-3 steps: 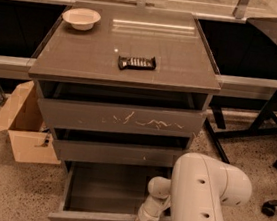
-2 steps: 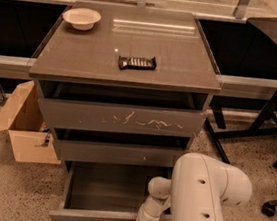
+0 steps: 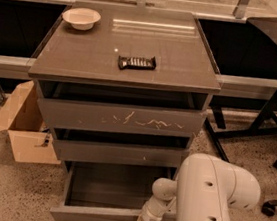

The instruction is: Close bottom drawer

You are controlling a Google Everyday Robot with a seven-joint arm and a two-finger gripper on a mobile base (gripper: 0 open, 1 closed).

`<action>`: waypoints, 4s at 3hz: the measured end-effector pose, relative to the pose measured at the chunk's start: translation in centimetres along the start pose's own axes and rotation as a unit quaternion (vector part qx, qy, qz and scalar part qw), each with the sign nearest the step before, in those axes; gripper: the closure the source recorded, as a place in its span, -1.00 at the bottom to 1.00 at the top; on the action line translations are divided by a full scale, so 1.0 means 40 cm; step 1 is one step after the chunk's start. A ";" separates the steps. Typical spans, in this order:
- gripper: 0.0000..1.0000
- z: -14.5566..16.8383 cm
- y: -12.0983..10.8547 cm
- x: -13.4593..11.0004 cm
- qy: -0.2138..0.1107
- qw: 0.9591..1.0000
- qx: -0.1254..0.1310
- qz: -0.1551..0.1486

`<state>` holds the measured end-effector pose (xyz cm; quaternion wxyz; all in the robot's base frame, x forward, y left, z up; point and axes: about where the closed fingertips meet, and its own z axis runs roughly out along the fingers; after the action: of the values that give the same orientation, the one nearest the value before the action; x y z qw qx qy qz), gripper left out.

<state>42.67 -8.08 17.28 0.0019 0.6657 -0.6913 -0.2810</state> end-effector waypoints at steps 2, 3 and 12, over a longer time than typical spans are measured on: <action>-0.43 0.000 0.000 0.000 0.000 1.000 0.000 0.000; -1.00 0.000 0.000 0.000 0.000 1.000 0.000 0.000; 0.74 -0.236 -0.338 0.047 -0.022 0.964 0.264 -0.030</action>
Offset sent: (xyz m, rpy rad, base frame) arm 0.0000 0.0000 0.0000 0.0000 0.0000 0.0000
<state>58.44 -12.88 19.25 -0.1977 0.6567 -0.7205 -0.1030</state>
